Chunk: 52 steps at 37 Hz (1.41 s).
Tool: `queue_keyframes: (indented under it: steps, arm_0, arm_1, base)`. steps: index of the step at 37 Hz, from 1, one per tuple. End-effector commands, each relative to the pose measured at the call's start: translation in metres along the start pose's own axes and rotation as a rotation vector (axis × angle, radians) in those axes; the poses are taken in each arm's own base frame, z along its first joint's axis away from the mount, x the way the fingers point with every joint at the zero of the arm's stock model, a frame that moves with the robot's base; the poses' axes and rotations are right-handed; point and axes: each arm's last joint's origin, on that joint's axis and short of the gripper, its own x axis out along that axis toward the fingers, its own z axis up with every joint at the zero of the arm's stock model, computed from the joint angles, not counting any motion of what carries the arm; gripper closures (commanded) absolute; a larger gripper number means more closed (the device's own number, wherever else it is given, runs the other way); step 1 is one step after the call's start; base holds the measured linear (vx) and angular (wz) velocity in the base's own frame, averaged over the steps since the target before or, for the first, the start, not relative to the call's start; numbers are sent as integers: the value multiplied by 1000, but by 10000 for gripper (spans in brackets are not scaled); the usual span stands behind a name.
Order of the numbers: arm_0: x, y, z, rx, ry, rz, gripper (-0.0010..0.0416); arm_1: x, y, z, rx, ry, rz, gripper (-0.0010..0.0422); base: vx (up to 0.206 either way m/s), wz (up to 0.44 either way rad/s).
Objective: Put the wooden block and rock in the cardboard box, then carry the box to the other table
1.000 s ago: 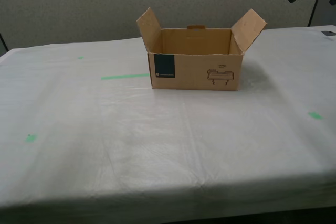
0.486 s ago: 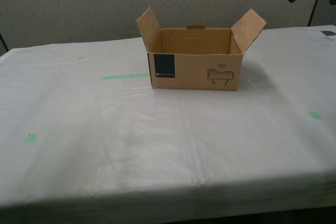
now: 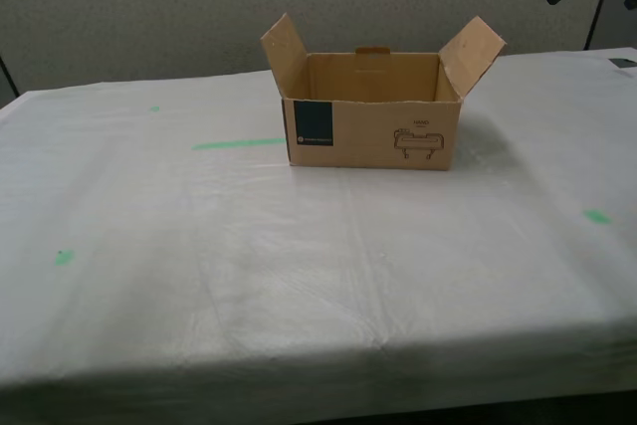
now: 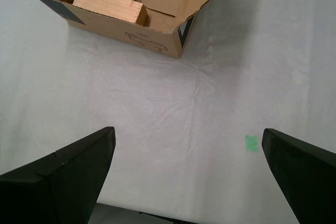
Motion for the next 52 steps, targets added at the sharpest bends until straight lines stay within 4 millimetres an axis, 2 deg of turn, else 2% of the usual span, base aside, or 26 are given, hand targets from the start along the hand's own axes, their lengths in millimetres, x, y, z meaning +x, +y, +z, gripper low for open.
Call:
queue_keyframes:
  steps: [1,52]
  arm_0:
    - [0,0,0,3,-1,-5,16]
    - [0,0,0,3,-1,-5,16]
  arm_1:
    - [0,0,0,-1,-2,-2,23]
    - [0,0,0,-2,-2,-2,23]
  base:
    - [0,0]
    - [0,0]
